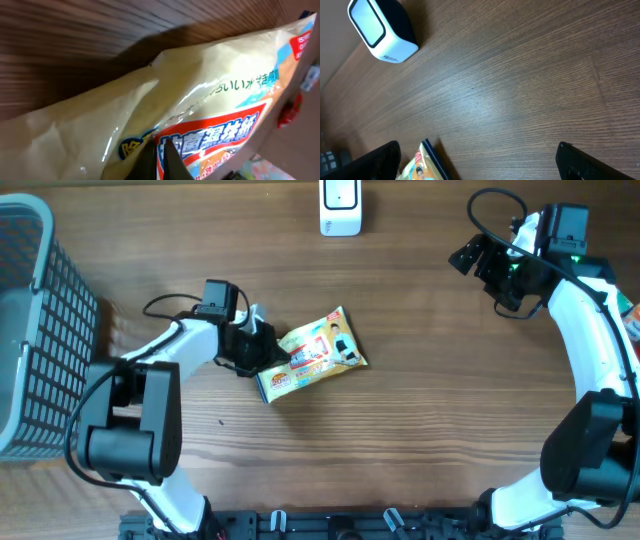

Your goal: Scan the item barcode

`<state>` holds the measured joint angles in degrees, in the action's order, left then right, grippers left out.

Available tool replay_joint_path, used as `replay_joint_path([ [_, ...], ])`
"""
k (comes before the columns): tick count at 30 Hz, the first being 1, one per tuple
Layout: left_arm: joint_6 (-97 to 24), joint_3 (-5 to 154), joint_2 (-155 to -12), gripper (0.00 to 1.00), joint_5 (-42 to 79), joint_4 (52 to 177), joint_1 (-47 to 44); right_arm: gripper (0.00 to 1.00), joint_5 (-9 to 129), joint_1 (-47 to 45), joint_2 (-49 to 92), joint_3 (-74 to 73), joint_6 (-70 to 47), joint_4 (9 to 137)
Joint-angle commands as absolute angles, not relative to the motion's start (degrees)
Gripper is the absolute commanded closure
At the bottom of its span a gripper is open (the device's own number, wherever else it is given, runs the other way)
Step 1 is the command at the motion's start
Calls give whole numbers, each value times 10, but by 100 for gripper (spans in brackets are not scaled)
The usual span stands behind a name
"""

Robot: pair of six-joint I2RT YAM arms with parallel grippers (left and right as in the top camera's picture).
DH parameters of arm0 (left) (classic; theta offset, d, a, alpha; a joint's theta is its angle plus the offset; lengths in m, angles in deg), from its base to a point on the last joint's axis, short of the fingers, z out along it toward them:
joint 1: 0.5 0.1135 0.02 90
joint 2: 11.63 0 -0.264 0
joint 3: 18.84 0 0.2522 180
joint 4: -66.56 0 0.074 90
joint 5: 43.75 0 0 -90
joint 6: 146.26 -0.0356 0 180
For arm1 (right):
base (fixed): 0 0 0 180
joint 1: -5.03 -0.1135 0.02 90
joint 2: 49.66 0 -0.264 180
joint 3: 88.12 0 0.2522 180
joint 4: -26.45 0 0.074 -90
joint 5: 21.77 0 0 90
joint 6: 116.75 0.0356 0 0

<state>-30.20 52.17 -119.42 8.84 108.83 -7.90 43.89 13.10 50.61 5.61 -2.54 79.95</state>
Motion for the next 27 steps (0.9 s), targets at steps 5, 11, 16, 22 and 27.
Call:
replay_joint_path([
  [5,-319,552,-1164,96,132,1138,-37,0,443,129,502,55,-24,798],
  [11,-323,579,-1075,96,-6,1134,-36,0,443,129,502,55,-23,798],
  [16,-333,578,-1066,96,207,1223,-36,0,443,129,502,55,-24,798],
  [22,-299,512,-1094,96,346,1212,-36,0,443,129,502,55,-24,798],
  [27,-299,464,-1112,96,346,1121,-35,0,443,129,502,55,-23,798],
])
